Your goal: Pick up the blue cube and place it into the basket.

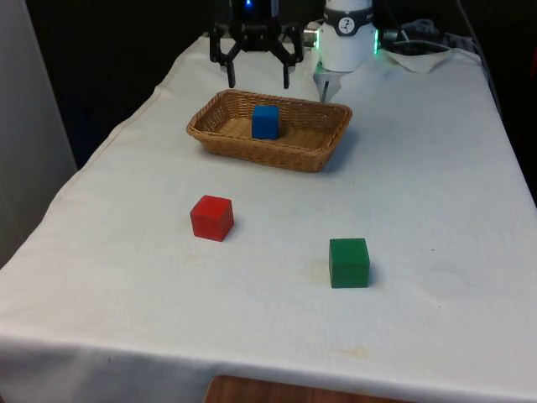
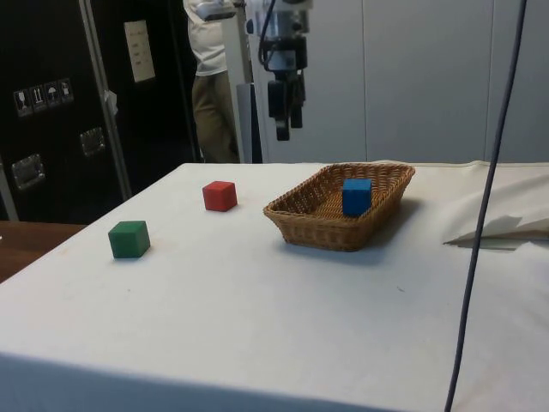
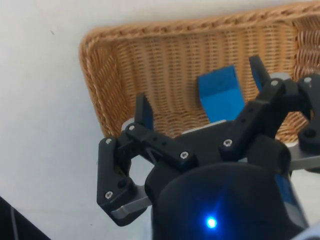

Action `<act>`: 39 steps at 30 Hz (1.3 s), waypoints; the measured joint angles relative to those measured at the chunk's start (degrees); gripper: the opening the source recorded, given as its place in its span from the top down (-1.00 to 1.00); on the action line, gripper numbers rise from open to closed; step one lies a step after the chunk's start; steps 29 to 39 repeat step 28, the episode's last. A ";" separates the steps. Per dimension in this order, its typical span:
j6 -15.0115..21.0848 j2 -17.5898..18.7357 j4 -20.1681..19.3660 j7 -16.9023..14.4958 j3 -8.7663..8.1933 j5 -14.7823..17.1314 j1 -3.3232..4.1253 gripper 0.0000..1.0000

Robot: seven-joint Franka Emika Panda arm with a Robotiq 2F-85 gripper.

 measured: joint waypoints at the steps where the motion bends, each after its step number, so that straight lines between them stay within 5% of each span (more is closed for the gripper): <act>1: -0.17 0.29 0.57 0.06 0.06 0.00 0.00 -1.00; 19: -3.32 2.01 6.99 0.40 0.46 -0.86 0.06 -1.00; 39: -5.33 0.29 8.02 1.55 0.69 -2.69 0.17 -1.00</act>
